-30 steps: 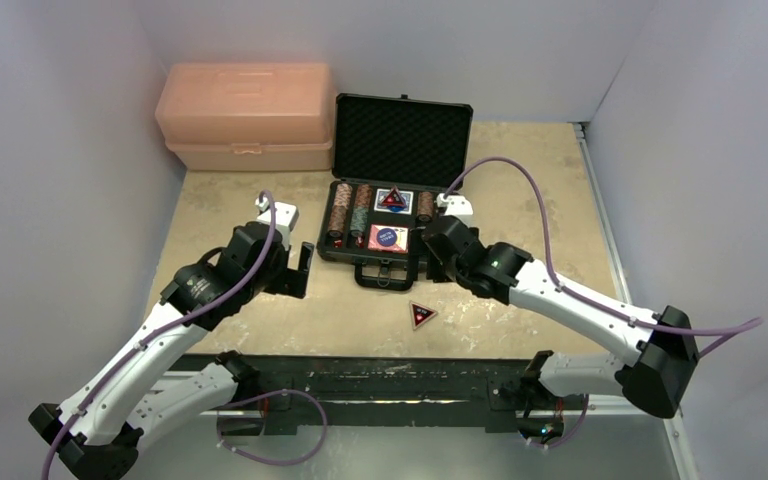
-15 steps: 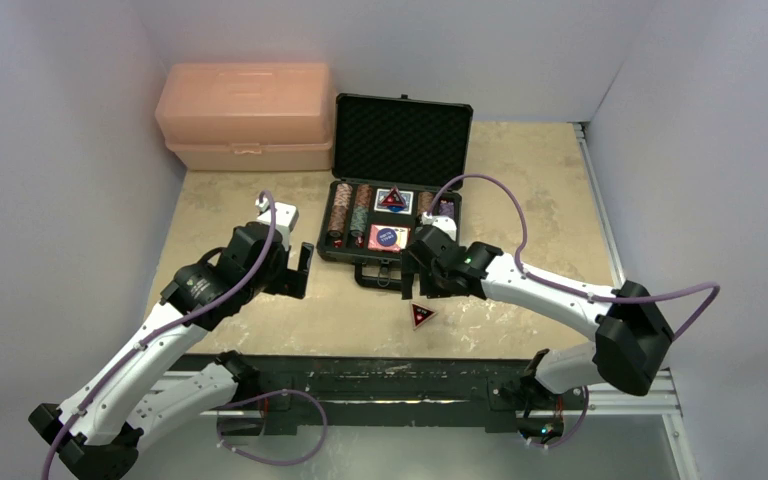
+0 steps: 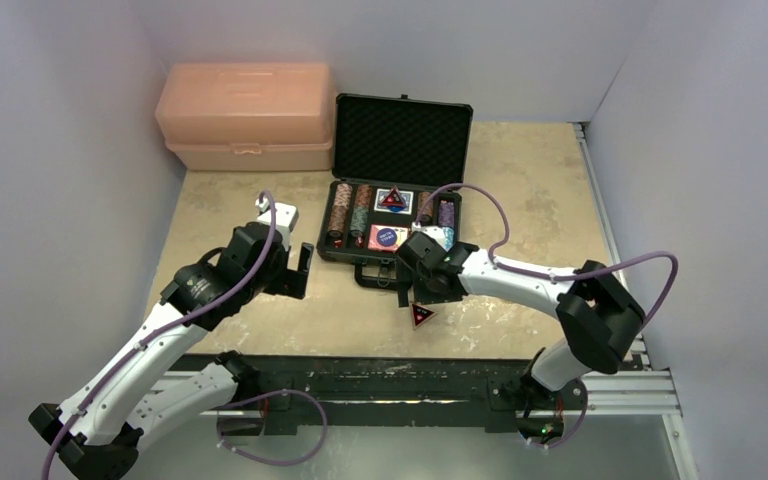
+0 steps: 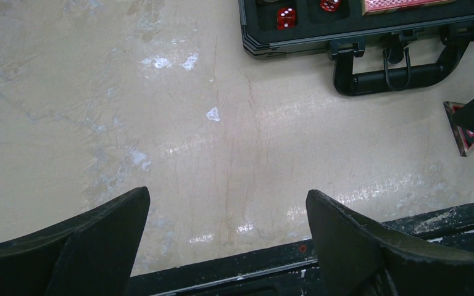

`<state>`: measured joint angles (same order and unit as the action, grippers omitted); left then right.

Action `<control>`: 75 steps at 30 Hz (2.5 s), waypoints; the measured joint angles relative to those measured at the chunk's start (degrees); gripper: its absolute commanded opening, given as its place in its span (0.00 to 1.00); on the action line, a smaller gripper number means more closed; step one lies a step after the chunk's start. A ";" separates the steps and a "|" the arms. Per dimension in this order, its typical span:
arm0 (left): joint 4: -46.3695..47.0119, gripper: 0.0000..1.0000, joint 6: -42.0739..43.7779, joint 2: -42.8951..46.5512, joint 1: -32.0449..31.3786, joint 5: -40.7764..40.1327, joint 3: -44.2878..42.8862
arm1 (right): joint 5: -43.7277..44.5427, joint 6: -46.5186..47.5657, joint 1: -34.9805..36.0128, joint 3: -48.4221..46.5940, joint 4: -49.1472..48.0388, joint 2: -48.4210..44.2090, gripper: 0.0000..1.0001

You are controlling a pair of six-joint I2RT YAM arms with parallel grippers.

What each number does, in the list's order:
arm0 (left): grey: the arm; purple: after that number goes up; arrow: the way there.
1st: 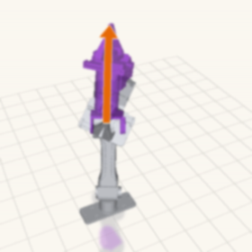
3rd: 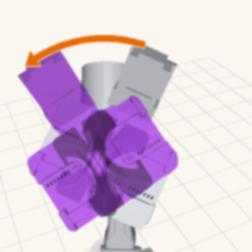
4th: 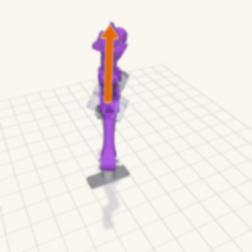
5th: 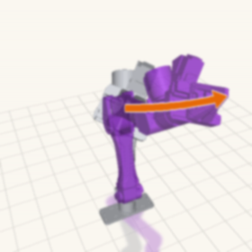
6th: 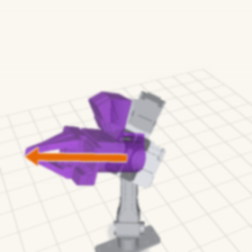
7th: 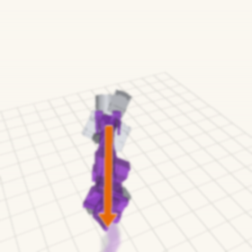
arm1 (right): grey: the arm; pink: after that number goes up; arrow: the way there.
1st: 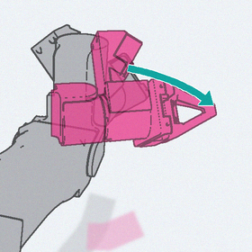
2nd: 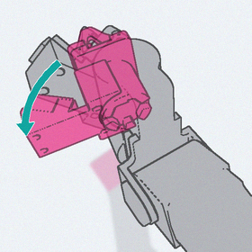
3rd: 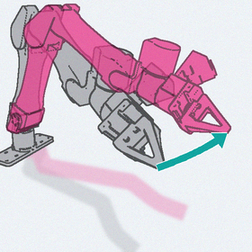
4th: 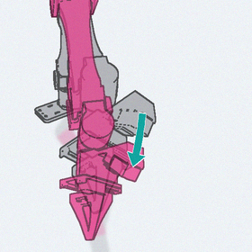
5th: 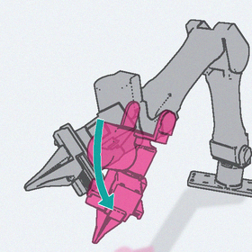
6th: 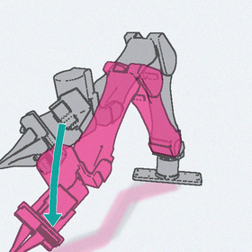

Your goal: Pack up texas hold em set

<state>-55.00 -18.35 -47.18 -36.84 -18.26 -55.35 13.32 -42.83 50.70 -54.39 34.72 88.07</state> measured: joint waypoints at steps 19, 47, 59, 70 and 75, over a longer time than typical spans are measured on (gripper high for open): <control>-0.04 0.98 0.00 -0.02 0.00 -0.04 0.74 | -1.51 0.42 0.37 1.22 -1.14 2.62 0.80; -0.07 0.98 0.00 0.11 0.00 -0.24 0.74 | -2.21 -0.09 0.94 2.43 -1.66 3.78 0.65; -0.07 0.98 0.00 0.11 0.00 -0.24 0.76 | -1.95 -0.07 0.98 2.40 -1.60 3.69 0.47; -0.07 0.98 0.00 0.28 0.00 -0.26 0.76 | -0.81 0.74 1.01 2.21 -1.40 1.51 0.46; -0.07 0.98 0.00 0.28 0.00 -0.26 0.76 | -0.83 1.99 1.05 2.12 -1.49 -1.22 0.46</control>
<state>-55.07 -18.35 -46.89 -36.84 -18.52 -54.59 12.49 -40.84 51.75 -52.27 33.23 86.85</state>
